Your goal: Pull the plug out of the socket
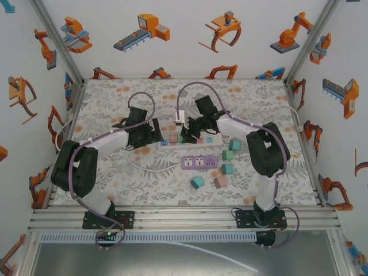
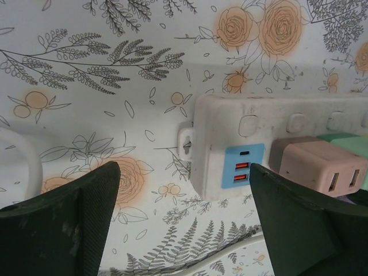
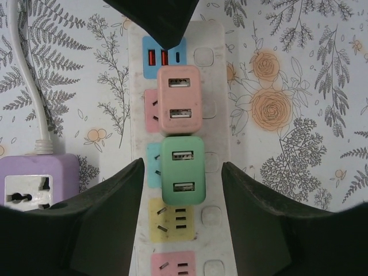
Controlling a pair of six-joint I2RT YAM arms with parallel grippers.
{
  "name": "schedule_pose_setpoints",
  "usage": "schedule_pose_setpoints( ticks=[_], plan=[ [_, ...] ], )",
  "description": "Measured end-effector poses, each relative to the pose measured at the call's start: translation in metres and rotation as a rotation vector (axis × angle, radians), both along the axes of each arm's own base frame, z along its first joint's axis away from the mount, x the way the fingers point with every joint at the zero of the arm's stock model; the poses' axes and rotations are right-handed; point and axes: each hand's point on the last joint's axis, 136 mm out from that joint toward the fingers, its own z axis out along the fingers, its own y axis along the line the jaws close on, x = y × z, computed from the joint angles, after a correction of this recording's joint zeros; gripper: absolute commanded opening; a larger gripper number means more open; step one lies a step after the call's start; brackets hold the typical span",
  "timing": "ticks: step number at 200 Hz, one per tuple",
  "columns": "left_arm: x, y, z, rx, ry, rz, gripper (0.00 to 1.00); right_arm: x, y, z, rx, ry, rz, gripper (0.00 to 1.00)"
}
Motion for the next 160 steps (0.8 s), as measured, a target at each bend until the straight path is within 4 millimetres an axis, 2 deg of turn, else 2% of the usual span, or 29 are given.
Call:
schedule_pose_setpoints(
  ticks=[40, 72, 160],
  plan=[
    [-0.001, -0.001, -0.005, 0.000, 0.015, -0.005, 0.83, -0.003, 0.002, -0.003, -0.002, 0.009, 0.013, 0.43],
    [-0.003, -0.002, -0.011, 0.002, 0.032, -0.008, 0.82, -0.003, 0.004, 0.001, 0.007, 0.008, 0.020, 0.32],
    [-0.004, -0.002, -0.012, 0.033, 0.031, -0.017, 0.79, -0.006, 0.004, 0.004, 0.004, 0.031, 0.025, 0.23]
  ],
)
